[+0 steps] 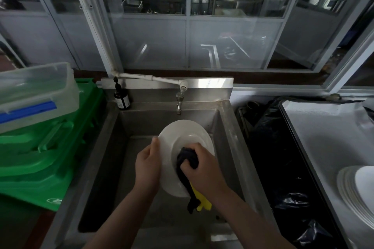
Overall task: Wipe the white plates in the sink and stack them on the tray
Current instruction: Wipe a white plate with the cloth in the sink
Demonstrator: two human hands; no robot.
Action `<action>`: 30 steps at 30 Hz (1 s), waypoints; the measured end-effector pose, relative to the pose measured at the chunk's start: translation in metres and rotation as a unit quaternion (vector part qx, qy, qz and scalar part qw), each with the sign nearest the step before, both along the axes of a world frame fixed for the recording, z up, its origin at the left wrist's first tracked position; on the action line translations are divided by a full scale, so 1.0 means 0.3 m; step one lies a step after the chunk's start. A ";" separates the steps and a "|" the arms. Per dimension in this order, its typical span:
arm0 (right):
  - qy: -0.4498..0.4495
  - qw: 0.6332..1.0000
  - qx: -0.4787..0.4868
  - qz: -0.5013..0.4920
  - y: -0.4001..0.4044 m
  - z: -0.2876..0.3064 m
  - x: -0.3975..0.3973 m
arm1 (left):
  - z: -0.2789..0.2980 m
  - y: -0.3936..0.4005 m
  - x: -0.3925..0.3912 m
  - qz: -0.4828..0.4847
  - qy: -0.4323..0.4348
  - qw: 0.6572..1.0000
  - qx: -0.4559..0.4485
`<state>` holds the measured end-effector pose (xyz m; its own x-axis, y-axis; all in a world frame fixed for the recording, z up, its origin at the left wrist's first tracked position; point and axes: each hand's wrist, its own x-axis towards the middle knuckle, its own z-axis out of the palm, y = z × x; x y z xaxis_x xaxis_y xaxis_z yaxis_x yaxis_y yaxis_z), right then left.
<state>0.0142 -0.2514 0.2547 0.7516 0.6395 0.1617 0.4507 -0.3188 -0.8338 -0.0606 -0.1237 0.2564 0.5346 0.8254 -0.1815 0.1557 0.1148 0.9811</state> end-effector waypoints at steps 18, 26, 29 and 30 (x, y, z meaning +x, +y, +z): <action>0.109 0.987 0.044 -0.108 -0.003 0.061 0.108 | -0.059 -0.008 -0.014 -0.090 0.033 0.990 0.105; 0.100 0.989 -0.023 -0.103 -0.004 0.076 0.187 | -0.076 -0.019 -0.027 -0.140 0.049 0.970 0.192; 0.112 0.988 -0.031 -0.105 -0.005 0.096 0.216 | -0.083 -0.016 -0.030 -0.161 0.057 0.963 0.210; 0.105 0.989 -0.033 -0.097 -0.006 0.103 0.219 | -0.086 -0.017 -0.031 -0.167 0.056 0.962 0.211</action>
<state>0.0799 -0.2531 0.2855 0.8737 0.4840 -0.0491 0.1945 -0.4399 -0.8767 -0.0698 -0.1288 0.2306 0.7789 0.6244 0.0588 0.2233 -0.3637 0.9044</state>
